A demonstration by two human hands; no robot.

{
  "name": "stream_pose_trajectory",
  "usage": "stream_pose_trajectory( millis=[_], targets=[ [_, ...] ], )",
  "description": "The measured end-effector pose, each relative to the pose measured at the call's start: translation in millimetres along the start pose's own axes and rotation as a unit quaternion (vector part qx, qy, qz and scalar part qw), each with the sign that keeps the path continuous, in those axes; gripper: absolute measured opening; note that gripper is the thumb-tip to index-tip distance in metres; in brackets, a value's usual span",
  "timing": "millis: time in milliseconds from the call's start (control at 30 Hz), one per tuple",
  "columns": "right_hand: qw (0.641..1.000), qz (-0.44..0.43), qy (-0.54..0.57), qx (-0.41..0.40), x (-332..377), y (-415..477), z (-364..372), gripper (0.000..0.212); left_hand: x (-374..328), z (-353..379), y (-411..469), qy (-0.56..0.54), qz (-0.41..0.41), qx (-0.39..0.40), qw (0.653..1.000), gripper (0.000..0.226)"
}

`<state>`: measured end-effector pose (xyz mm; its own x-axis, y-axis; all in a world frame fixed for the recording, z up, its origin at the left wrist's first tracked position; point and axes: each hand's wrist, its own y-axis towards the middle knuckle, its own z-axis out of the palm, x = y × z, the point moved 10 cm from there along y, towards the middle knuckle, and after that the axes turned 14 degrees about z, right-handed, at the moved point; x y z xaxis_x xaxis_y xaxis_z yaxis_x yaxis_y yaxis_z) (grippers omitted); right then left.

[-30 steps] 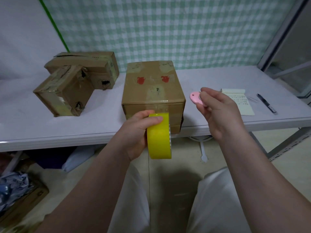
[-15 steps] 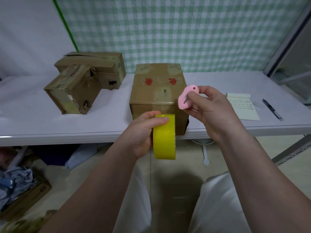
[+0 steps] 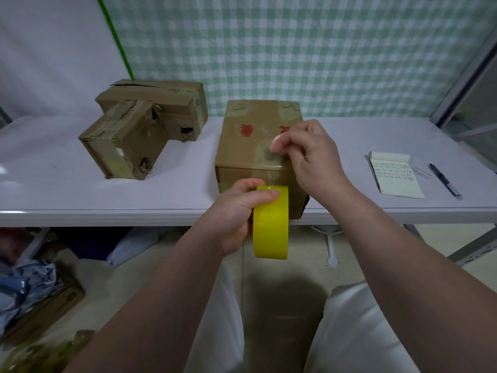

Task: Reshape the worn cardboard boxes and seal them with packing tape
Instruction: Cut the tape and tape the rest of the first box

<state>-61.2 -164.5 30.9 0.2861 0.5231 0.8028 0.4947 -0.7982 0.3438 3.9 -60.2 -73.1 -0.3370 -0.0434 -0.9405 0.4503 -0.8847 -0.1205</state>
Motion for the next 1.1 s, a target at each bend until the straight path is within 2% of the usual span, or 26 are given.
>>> stream_pose_trajectory(
  millis=[100, 167, 233, 367, 433, 567, 767, 933, 1033, 1100],
  targets=[
    [0.998, -0.008, -0.056, 0.03, -8.4, 3.7, 11.6, 0.015, -2.2, 5.6, -2.8, 0.008, 0.002, 0.041, 0.999, 0.06],
    [0.996, -0.012, -0.079, 0.046, -10.5, 5.7, 14.1, 0.028, -3.8, 11.8, -6.0, 0.026, 0.001, 0.08, 0.996, 0.069],
    [0.994, -0.027, -0.097, 0.052, -9.0, 6.8, 14.9, 0.038, -3.5, 15.5, -7.4, 0.04, 0.0, 0.101, 0.994, 0.068],
    [0.993, -0.05, -0.096, 0.05, -7.0, 7.8, 15.5, 0.038, -0.8, 9.4, -3.5, 0.051, -0.007, 0.084, 0.995, 0.068],
    [0.993, -0.06, -0.091, 0.048, -6.3, 7.1, 16.0, 0.037, 0.2, 5.9, -1.6, 0.079, -0.013, 0.072, 0.994, 0.064],
    [0.993, -0.066, -0.082, 0.044, -7.7, 5.8, 15.7, 0.036, -6.8, 11.8, -0.9, 0.065, -0.021, 0.076, 0.995, 0.029],
    [0.993, -0.06, -0.089, 0.044, -8.9, 5.9, 16.2, 0.036, 3.1, 7.2, -1.5, 0.065, -0.053, 0.05, 0.995, 0.014],
    [0.994, -0.045, -0.091, 0.046, -9.2, 5.2, 17.5, 0.035, 11.0, 1.7, -3.0, 0.062, -0.047, 0.029, 0.997, 0.033],
    [0.994, -0.033, -0.091, 0.051, -9.0, 7.1, 18.4, 0.033, 9.1, 4.6, -3.7, 0.031, -0.045, 0.025, 0.998, 0.03],
    [0.995, -0.014, -0.085, 0.055, -9.8, 9.9, 16.6, 0.023, 10.9, 4.2, -5.0, 0.029, -0.047, 0.022, 0.998, 0.026]
  ],
)
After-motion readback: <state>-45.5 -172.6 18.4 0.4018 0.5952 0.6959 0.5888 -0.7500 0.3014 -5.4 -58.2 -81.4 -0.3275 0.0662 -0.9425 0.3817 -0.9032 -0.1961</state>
